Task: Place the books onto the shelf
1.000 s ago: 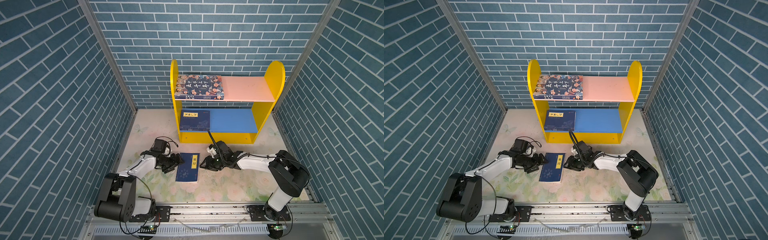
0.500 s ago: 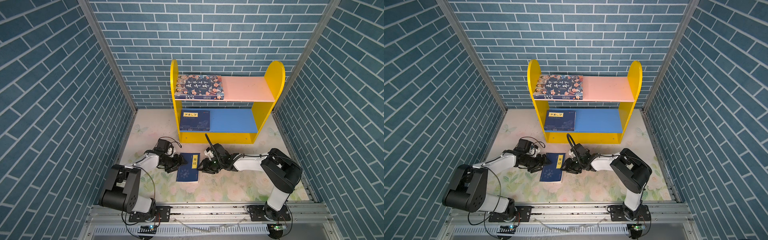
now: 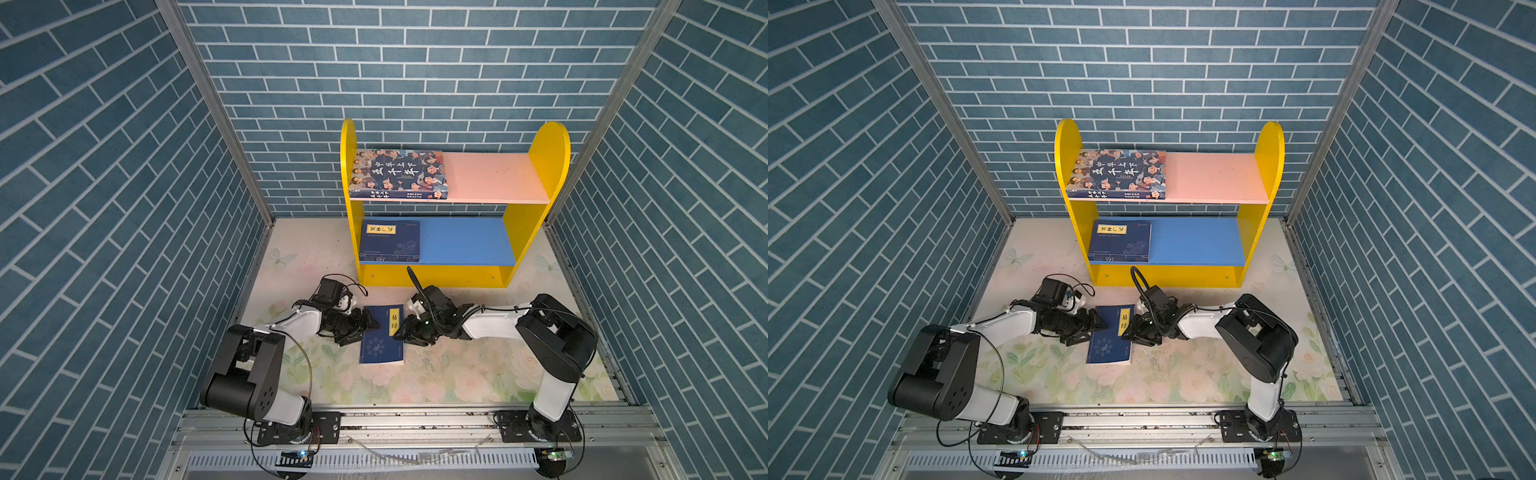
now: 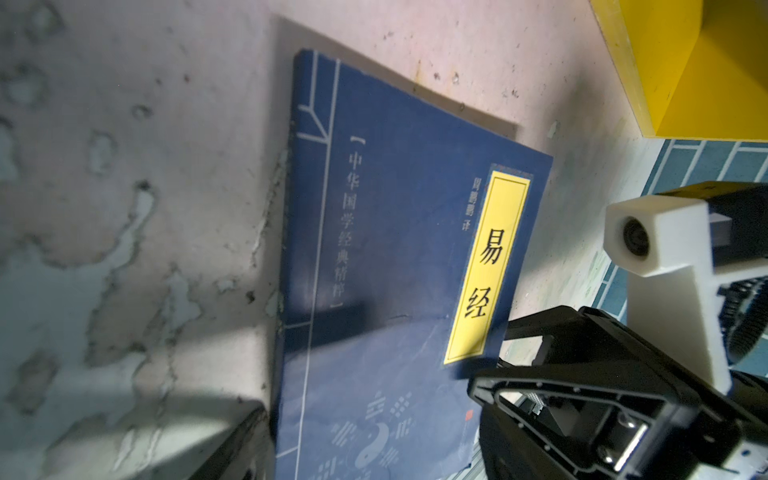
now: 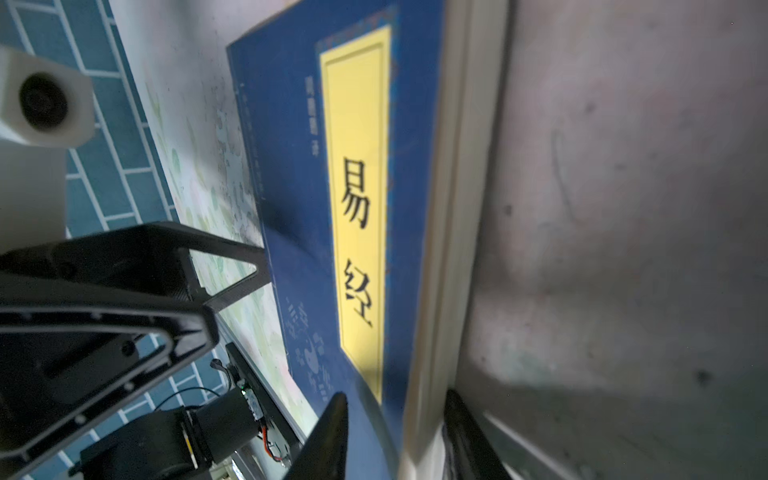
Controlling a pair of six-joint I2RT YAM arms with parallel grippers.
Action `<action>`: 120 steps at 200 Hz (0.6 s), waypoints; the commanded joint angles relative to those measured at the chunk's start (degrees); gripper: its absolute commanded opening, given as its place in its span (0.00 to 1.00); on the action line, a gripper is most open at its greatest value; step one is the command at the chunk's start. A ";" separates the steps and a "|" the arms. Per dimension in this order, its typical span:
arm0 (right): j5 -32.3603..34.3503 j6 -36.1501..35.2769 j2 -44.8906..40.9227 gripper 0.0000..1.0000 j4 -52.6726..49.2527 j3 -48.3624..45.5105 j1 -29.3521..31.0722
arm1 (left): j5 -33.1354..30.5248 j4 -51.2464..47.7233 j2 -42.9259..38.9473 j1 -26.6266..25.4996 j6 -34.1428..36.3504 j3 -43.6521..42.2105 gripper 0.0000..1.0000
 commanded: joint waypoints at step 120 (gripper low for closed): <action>-1.63 -1.52 -1.11 0.07 6.14 -2.51 0.37 | 4.36 3.16 -1.75 -1.32 -0.44 -2.10 0.84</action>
